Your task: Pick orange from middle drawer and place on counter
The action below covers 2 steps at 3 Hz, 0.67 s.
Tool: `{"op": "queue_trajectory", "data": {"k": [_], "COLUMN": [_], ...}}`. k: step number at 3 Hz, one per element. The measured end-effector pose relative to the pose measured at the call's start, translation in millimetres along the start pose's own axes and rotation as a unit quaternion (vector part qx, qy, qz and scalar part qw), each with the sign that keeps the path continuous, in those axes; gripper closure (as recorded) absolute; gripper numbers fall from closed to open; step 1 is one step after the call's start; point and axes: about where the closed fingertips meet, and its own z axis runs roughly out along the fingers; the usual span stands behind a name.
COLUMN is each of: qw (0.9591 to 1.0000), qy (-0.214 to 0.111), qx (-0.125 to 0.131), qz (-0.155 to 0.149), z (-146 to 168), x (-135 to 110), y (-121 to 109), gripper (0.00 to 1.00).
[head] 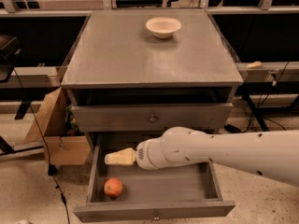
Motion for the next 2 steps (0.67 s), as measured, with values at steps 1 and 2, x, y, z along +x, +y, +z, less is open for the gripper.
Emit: {"op": "queue_trajectory", "data": {"k": [1,2], "qw": [1.0000,0.9998], "qy": [0.000,-0.002], "qx": [0.000,-0.014], "qz": [0.000,-0.015], "z": [0.0,5.2], "x": [0.0,-3.1], "y": [0.0,-1.3], "gripper": [0.00,0.00]}}
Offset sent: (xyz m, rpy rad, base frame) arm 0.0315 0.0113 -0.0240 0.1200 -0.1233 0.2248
